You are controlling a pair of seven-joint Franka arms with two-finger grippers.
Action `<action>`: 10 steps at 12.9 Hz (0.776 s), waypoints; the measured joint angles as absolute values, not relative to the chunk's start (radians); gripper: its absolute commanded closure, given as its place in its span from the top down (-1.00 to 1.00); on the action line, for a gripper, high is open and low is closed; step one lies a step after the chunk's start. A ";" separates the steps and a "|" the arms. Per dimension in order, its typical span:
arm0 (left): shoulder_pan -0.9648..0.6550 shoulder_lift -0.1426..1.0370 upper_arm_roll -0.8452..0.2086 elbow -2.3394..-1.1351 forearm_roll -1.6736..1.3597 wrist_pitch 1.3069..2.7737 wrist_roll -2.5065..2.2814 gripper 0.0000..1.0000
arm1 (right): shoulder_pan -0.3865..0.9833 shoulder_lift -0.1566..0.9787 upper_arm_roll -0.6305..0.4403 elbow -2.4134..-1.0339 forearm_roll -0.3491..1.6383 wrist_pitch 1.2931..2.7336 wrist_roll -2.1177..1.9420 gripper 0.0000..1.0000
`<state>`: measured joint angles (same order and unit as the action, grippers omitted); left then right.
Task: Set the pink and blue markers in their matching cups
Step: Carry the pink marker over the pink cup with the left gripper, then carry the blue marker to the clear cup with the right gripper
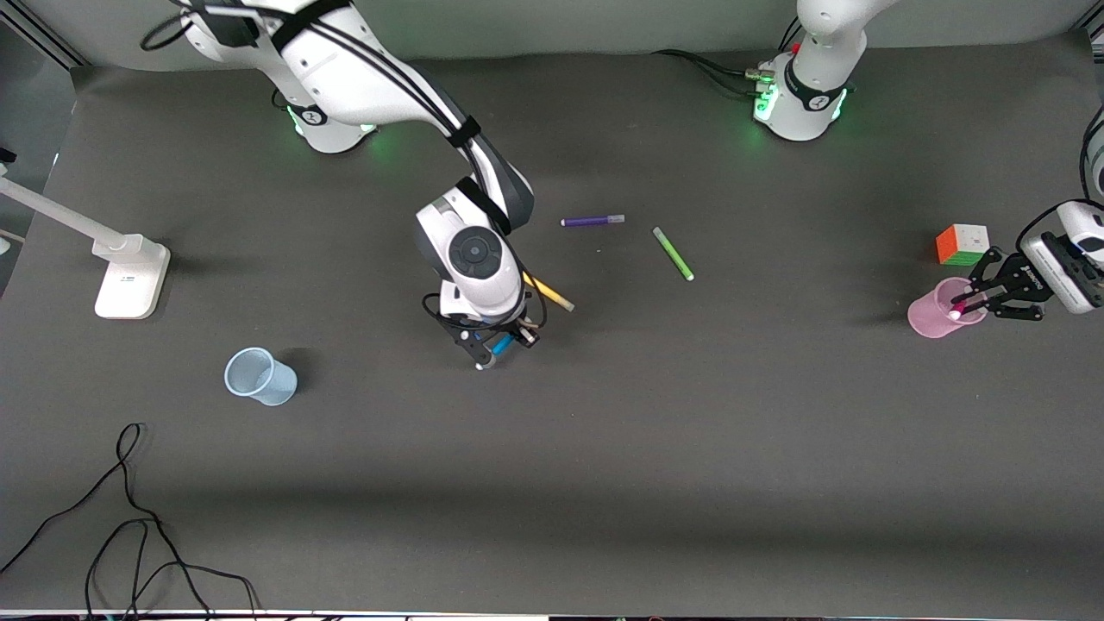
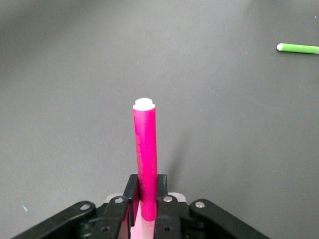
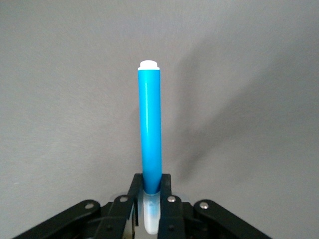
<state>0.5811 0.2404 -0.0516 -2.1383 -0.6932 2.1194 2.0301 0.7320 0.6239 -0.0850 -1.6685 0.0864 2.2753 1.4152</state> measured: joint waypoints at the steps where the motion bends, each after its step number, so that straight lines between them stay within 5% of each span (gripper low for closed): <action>1: 0.589 0.254 -0.052 -2.139 -0.734 2.118 2.091 -1.00 | 0.732 0.590 -0.100 -1.656 0.086 2.218 1.396 -0.73; 9: 0.642 0.299 -0.054 -2.137 -0.804 2.056 2.229 -1.00 | 0.723 0.342 -0.294 -1.591 0.087 1.794 0.930 -0.72; 10: 0.642 0.299 -0.054 -2.137 -0.805 2.056 2.229 -0.73 | 0.722 0.312 -0.339 -1.591 0.087 1.758 0.830 -0.72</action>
